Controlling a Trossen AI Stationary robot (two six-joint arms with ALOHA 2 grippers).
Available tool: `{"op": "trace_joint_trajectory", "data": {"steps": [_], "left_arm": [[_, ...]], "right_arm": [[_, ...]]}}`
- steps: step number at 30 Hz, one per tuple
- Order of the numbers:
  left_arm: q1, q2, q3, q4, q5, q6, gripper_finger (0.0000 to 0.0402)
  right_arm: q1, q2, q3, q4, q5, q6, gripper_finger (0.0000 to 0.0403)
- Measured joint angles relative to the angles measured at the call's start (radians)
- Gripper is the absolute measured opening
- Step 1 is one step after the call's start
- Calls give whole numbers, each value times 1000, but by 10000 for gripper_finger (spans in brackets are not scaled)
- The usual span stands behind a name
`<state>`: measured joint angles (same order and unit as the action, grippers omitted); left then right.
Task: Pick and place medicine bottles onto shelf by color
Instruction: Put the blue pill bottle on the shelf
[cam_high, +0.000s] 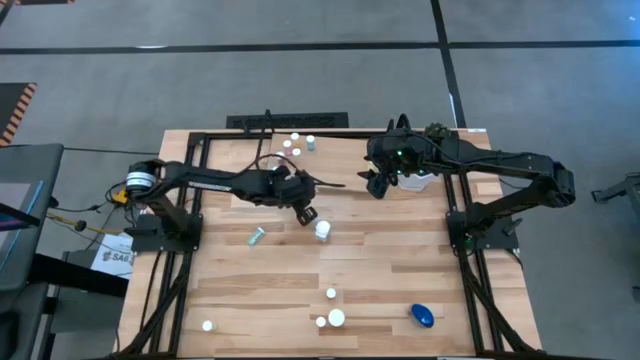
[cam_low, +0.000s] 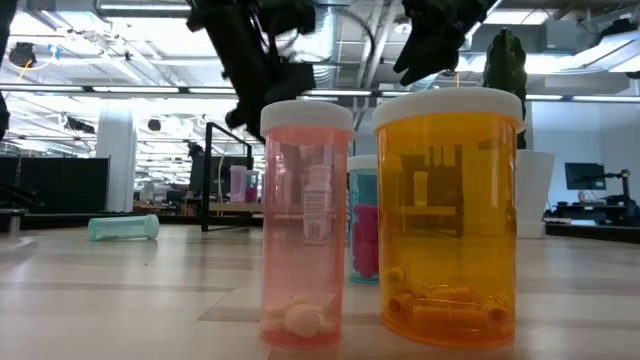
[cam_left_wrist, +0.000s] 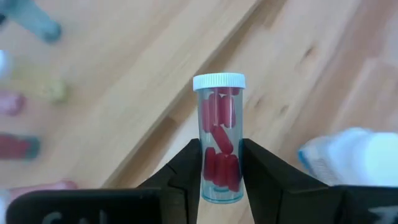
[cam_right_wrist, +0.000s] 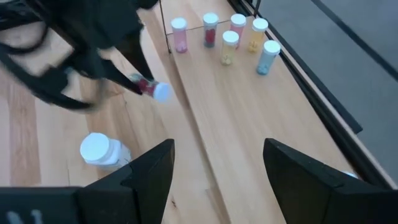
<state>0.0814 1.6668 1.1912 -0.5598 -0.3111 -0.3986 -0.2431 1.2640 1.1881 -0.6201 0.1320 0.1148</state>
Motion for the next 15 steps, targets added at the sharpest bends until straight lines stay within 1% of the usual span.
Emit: {"op": "trace_joint_trajectory", "data": {"steps": [3, 6, 10, 15], "left_arm": [[-26, -61, 0, 0, -28, 3, 82], [-50, -107, 0, 24, -51, 42, 82], [-80, -135, 0, 128, -57, 110, 82], [-113, -133, 0, 262, -54, 192, 82]], "right_arm": [[0, 0, 0, 9, 0, -15, 270], [0, 0, 0, 8, 0, -15, 270], [0, 0, 0, 11, 0, -17, 270], [-2, 5, 0, 112, 0, -19, 270]]}}
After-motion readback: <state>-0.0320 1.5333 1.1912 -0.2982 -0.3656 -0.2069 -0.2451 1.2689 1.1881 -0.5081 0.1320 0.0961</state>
